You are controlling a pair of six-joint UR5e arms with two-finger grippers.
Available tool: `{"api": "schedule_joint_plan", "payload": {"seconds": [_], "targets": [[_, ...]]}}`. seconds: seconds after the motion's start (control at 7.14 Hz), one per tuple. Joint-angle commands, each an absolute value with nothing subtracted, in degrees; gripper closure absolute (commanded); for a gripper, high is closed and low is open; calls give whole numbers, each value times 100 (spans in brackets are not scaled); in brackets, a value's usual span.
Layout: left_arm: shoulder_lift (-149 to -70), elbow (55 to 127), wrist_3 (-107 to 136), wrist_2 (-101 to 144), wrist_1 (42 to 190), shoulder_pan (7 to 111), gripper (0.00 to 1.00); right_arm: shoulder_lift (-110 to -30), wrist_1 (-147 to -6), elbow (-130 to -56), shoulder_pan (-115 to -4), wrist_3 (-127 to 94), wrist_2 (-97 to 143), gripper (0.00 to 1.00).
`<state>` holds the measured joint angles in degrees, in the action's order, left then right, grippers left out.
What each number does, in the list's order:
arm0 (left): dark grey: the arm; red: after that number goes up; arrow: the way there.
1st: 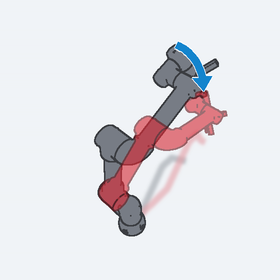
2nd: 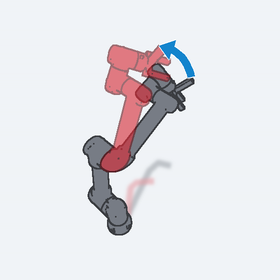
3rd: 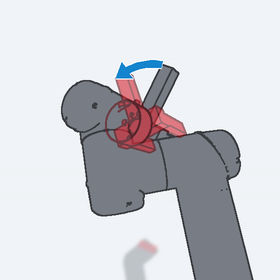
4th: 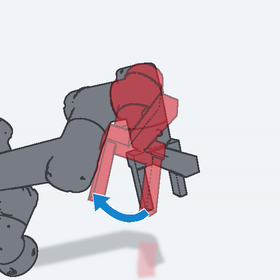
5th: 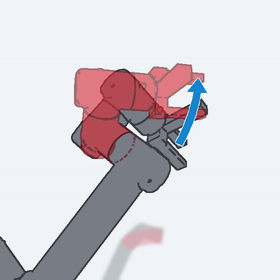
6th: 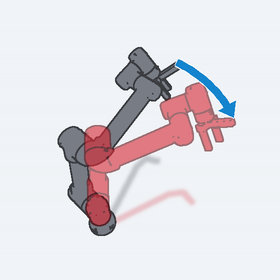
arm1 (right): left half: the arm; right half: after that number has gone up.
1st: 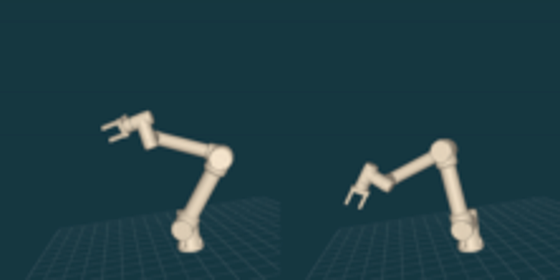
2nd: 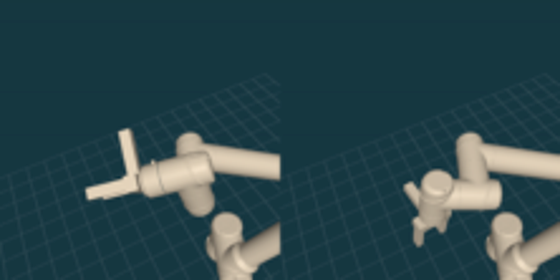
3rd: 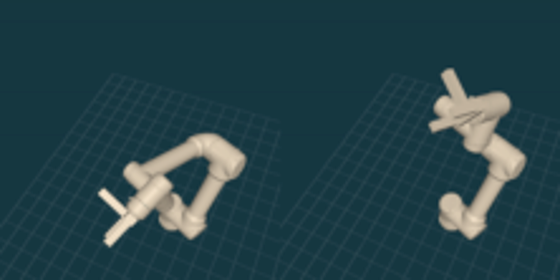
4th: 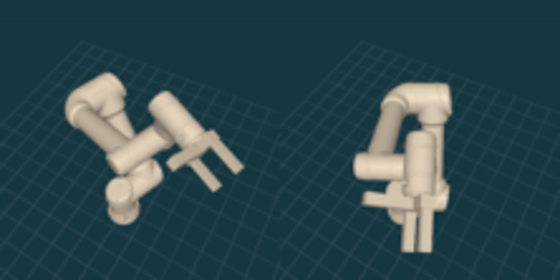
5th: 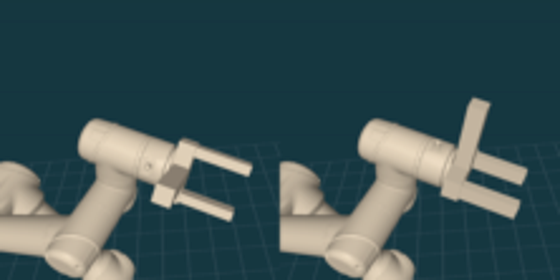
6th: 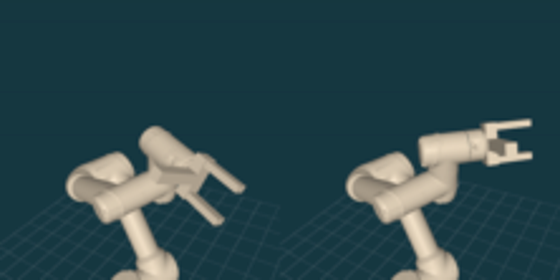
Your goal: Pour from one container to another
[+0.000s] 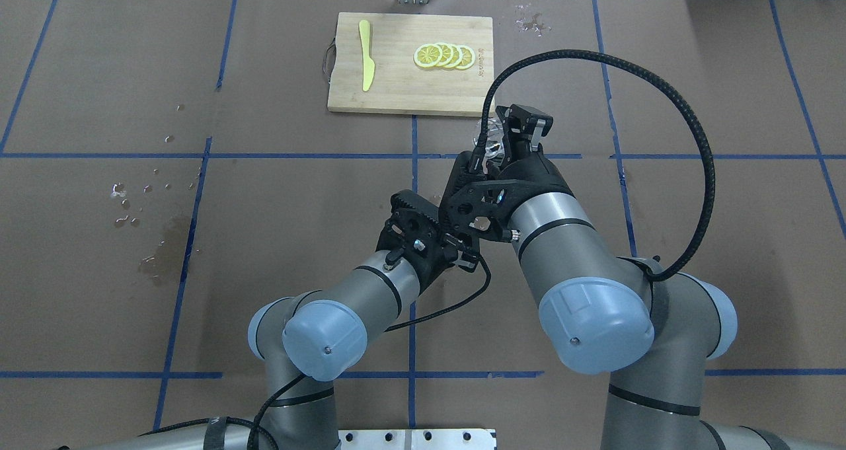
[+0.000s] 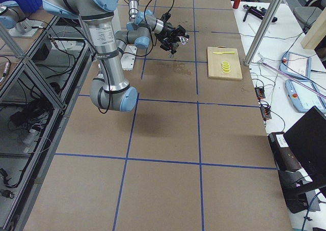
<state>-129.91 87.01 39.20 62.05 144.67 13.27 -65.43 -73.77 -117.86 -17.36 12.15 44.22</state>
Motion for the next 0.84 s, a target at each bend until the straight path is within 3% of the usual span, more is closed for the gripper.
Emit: {"api": "schedule_joint_plan", "payload": {"seconds": [0.0,0.7], "targets": [[-12990,8701,3920,6205,14475,1327,100,-6495,-7383,-11777,-1557,1466,4089,100],[-12981,8701,3920,6205,14616,1336,100,-6478,-7383,-11751,-1450,2371,3648,100]]}}
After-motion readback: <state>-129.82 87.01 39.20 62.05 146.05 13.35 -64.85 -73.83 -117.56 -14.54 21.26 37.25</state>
